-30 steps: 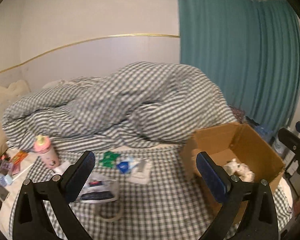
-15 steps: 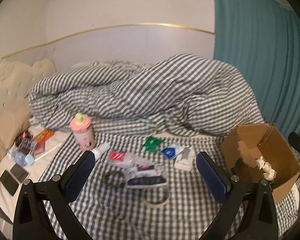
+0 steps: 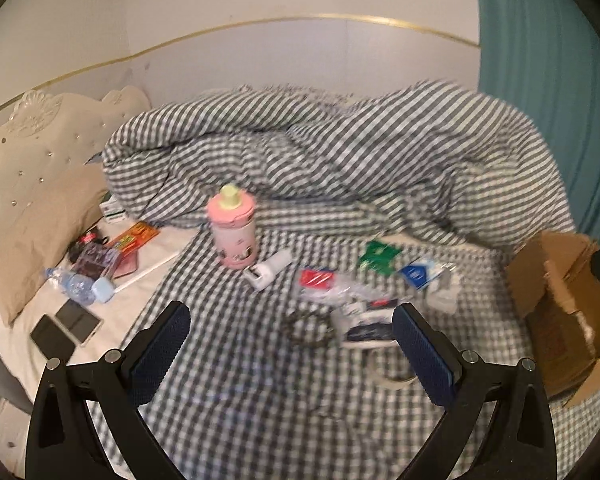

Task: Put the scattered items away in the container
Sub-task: 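Move both tools back toward the remaining items on the bed, then reach the left tool to the brown bead bracelet while the right tool approaches the white tape roll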

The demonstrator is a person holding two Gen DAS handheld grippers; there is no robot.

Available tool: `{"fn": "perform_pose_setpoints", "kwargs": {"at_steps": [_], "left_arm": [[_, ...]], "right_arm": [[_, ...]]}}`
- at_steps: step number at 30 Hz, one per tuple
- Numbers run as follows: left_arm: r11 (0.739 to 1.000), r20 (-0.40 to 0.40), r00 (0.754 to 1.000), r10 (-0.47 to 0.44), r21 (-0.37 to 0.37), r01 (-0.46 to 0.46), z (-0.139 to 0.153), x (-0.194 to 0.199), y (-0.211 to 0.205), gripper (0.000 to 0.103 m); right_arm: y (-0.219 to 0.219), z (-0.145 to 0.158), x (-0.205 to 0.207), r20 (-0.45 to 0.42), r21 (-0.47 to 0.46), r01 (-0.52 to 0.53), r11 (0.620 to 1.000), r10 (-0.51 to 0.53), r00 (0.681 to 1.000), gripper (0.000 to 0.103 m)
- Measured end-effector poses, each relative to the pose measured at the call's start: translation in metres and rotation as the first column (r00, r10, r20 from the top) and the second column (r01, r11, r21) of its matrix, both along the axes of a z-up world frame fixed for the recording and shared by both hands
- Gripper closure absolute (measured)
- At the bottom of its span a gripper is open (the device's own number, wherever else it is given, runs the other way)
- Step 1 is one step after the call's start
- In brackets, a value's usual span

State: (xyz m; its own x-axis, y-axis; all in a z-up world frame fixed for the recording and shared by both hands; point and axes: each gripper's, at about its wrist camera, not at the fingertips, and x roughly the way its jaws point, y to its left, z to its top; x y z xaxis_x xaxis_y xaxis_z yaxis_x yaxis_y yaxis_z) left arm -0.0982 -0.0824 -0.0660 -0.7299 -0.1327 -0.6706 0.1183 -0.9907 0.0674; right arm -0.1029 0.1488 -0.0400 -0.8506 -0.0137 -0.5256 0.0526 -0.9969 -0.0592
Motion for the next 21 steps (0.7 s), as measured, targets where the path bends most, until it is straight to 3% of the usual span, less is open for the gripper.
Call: {"fn": "perform_pose_setpoints", "kwargs": {"at_steps": [5,9,14,17,21], "left_arm": [[0.998,0.05,0.998,0.036,-0.06,-0.033,-0.019,-0.007,-0.012,0.0],[0.998,0.023,1.0,-0.02,-0.054,0.021,-0.03,-0.005,-0.016,0.0],[0.995,-0.033,0.995,-0.098,0.028,0.099,-0.043,-0.006,-0.023,0.0],[0.977,-0.083,0.98,-0.178,0.106,0.187,-0.054,-0.007,-0.031,0.0],[0.974,-0.036,0.984,-0.177,0.138,0.18,-0.075,-0.022,-0.036,0.0]], "right_arm": [[-0.017,-0.017,-0.015,0.034,0.007,-0.018,1.0,0.018,0.999,0.0],[-0.026,-0.031,-0.026,0.065,0.009,-0.025,1.0,0.025,0.998,0.0],[-0.034,-0.053,-0.04,0.109,0.009,-0.033,0.999,0.032,0.994,0.0],[-0.037,-0.068,-0.048,0.142,0.007,-0.038,0.999,0.037,0.989,0.0],[-0.041,-0.093,-0.057,0.194,-0.002,-0.045,0.999,0.044,0.98,0.0]]}}
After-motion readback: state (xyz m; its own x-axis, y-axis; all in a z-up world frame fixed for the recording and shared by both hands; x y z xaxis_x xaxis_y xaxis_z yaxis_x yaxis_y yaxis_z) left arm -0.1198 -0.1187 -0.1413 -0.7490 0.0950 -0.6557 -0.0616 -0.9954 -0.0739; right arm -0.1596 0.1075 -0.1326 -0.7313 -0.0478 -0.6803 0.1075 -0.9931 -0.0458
